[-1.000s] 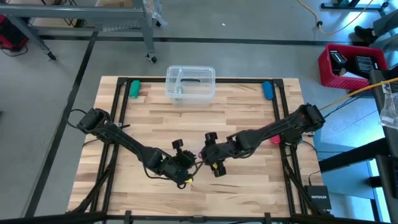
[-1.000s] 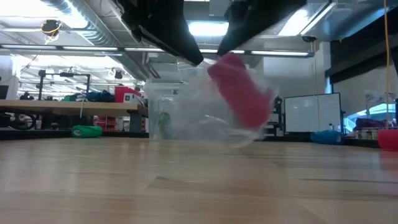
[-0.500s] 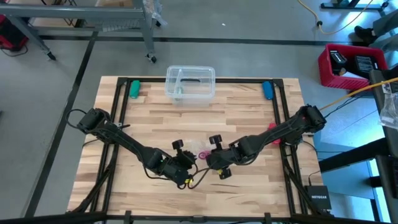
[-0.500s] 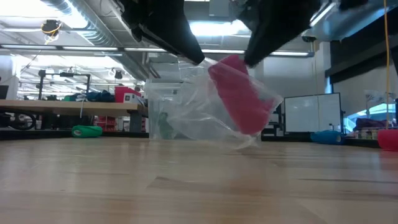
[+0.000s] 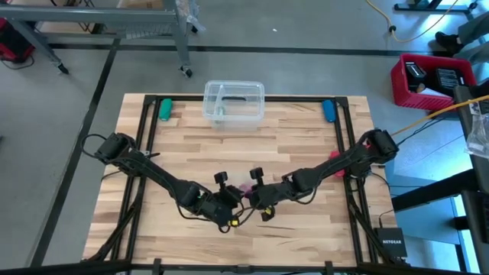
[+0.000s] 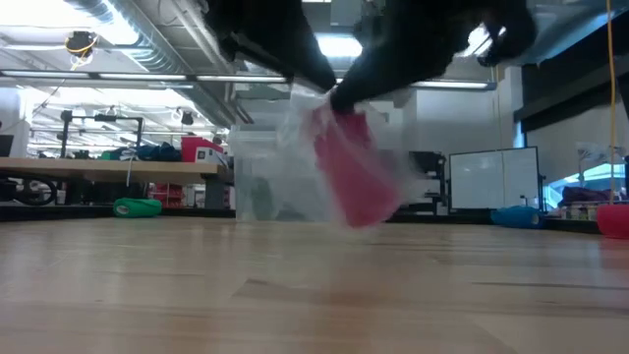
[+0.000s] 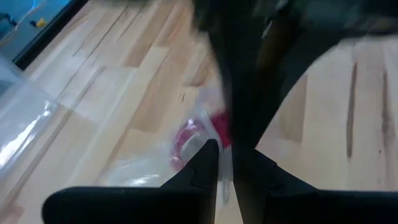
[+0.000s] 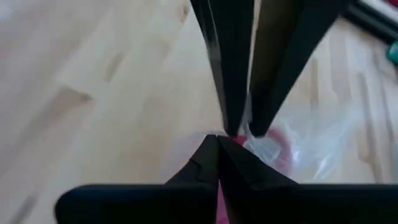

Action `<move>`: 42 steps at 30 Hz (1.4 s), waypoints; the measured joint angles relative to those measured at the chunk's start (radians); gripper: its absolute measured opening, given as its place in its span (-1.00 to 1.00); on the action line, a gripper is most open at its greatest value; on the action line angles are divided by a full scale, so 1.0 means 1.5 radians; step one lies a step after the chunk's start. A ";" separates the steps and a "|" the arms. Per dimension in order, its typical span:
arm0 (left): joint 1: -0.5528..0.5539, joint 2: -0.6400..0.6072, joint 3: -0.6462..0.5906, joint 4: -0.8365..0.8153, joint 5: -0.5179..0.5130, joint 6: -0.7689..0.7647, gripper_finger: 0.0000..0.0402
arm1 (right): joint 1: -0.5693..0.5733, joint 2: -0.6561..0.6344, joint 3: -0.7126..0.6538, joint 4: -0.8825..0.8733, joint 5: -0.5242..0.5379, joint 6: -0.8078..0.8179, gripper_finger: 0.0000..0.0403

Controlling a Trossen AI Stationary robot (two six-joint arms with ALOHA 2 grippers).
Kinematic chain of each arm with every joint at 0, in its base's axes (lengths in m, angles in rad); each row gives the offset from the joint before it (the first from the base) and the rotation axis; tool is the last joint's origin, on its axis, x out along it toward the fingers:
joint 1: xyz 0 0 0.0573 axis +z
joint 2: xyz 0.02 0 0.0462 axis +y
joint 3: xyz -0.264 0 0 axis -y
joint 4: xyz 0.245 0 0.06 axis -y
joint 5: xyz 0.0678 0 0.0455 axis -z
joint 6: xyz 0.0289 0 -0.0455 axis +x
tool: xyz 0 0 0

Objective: Roll bandage
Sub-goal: Put the rolled pink bandage into the transparent zip bag

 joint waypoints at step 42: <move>0.015 0.000 0.001 0.068 0.001 0.043 -0.84 | -0.029 -0.032 -0.187 0.257 -0.036 0.059 -0.96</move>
